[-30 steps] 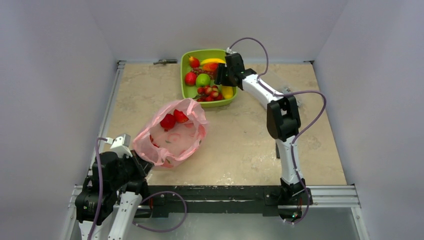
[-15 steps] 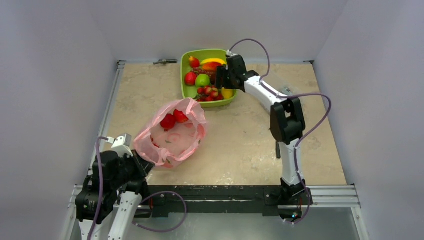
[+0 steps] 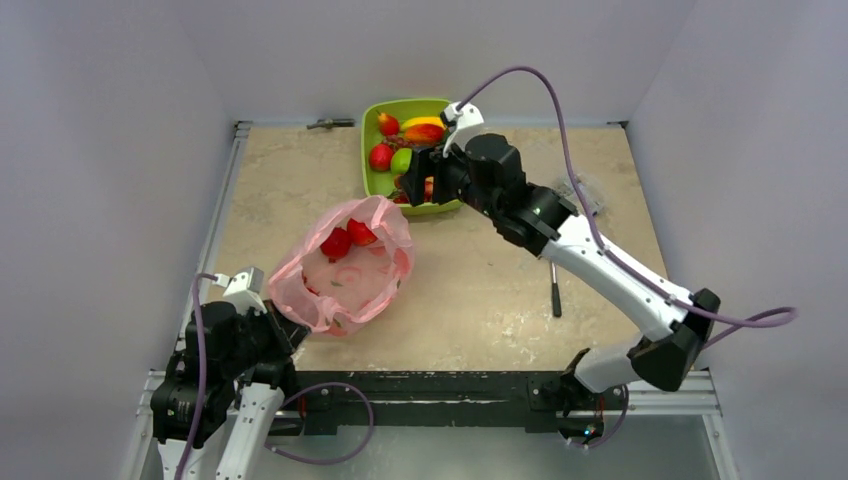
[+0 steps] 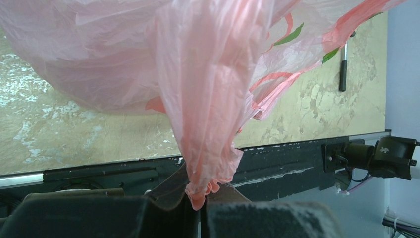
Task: Take the fake fruits out of the plastic bag
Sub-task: Place the fake fruit in the bin, then take out the fake fruit from the plastic bag.
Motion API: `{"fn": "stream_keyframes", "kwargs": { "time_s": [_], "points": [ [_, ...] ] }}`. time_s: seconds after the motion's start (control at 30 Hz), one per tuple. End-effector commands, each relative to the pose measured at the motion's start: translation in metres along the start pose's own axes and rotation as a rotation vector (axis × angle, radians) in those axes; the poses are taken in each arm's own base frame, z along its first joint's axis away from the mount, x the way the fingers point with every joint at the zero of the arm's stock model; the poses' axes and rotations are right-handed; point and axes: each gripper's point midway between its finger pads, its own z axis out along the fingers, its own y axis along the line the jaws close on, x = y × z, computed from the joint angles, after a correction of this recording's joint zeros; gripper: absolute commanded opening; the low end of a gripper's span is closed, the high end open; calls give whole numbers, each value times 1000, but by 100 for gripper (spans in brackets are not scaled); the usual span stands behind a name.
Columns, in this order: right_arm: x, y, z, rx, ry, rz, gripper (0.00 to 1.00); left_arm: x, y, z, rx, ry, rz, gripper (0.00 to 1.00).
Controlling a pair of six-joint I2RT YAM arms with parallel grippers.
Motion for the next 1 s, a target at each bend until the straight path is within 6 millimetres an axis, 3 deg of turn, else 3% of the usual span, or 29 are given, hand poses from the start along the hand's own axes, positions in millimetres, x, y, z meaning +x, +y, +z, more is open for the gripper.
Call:
{"fn": "stream_keyframes", "kwargs": {
  "time_s": [0.0, 0.1, 0.17, 0.3, 0.43, 0.67, 0.8, 0.97],
  "points": [
    [-6, 67, -39, -170, -71, -105, 74, -3, -3, 3, 19, -7, 9, 0],
    [0, 119, -64, -316, -95, -133, 74, -3, -3, 3, 23, -14, 10, 0],
    [16, 149, -68, -384, -75, -148, 73, -3, -3, 3, 21, -12, 9, 0],
    [64, 188, -47, -405, 20, -189, 65, -3, -3, 3, 21, -9, 9, 0],
    [105, 184, -11, -263, 70, -211, 56, -3, -3, 2, 22, -14, 11, 0],
    [163, 147, 51, -6, 86, -296, 43, -3, -3, 2, 21, -14, 13, 0],
    [180, 115, 78, 176, 54, -344, 42, -3, -3, 3, 20, -10, 13, 0],
    [179, 92, 101, 256, -22, -322, 43, -3, -2, 3, 17, -8, 12, 0]
  ]
}}
